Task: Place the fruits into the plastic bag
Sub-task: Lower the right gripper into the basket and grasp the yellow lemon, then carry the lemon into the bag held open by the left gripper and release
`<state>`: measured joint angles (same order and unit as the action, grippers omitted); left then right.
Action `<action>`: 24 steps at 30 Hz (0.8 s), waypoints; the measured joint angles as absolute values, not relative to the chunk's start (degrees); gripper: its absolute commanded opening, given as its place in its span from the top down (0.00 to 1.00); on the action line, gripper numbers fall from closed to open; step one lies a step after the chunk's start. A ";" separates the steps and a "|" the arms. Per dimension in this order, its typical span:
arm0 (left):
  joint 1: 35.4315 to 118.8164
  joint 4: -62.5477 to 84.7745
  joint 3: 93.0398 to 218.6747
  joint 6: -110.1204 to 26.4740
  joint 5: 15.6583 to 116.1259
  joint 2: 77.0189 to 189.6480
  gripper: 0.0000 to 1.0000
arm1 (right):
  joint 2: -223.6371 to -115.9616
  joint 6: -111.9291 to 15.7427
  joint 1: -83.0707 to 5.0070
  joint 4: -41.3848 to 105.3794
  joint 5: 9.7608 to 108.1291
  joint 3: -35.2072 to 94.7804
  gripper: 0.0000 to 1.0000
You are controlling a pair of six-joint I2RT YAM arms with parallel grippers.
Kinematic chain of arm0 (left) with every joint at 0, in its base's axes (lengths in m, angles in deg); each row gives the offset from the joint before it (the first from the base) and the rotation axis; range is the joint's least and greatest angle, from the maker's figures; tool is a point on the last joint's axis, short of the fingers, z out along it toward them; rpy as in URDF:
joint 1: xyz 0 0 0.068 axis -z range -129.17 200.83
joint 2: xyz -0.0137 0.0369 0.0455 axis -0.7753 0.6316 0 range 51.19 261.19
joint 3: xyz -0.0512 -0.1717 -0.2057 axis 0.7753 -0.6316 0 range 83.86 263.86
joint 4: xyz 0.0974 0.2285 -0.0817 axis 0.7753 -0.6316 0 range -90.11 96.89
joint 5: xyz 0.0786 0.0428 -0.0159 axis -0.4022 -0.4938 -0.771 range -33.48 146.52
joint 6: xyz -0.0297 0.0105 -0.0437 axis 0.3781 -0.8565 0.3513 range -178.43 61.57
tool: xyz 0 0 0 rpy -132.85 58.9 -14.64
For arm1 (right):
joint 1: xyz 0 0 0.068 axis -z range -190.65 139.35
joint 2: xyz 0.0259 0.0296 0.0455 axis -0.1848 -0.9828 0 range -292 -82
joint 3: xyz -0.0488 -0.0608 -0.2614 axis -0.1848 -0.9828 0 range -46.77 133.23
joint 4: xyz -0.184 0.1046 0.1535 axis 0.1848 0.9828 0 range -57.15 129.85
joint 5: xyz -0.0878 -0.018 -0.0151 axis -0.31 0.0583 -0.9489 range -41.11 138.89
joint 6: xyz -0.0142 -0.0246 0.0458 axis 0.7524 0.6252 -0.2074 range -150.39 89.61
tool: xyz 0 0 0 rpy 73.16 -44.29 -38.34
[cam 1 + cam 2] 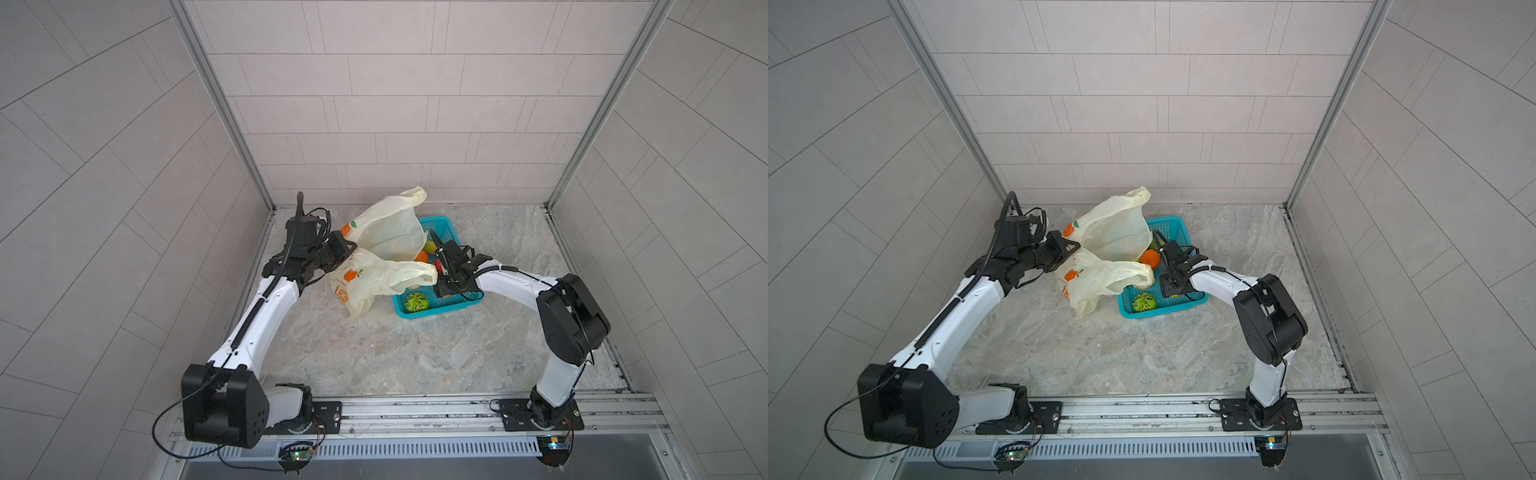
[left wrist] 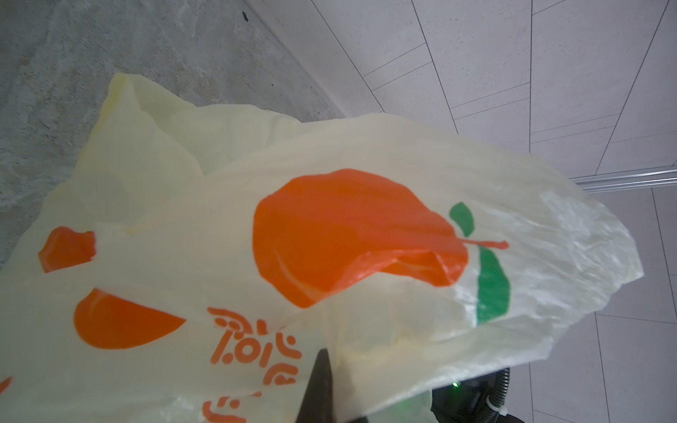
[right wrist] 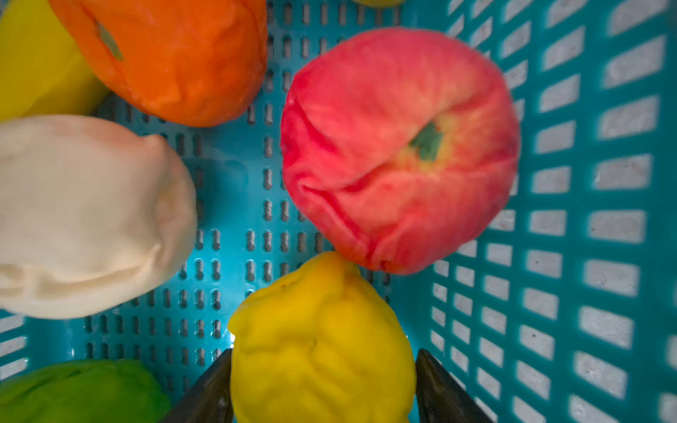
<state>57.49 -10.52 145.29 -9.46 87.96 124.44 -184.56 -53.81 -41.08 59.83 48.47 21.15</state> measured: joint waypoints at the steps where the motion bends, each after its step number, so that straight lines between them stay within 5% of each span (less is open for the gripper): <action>1: 57.49 -10.49 145.24 -9.50 87.90 124.44 1.00 | -184.54 -53.79 -41.08 59.74 48.44 21.15 0.38; 8: 57.49 -10.49 144.94 -9.94 87.42 124.33 1.00 | -183.12 -53.97 -41.08 57.93 47.66 19.78 0.68; 24: 57.49 -9.44 140.24 -10.49 87.61 123.46 1.00 | -163.69 -48.98 -45.19 44.70 55.37 20.30 0.68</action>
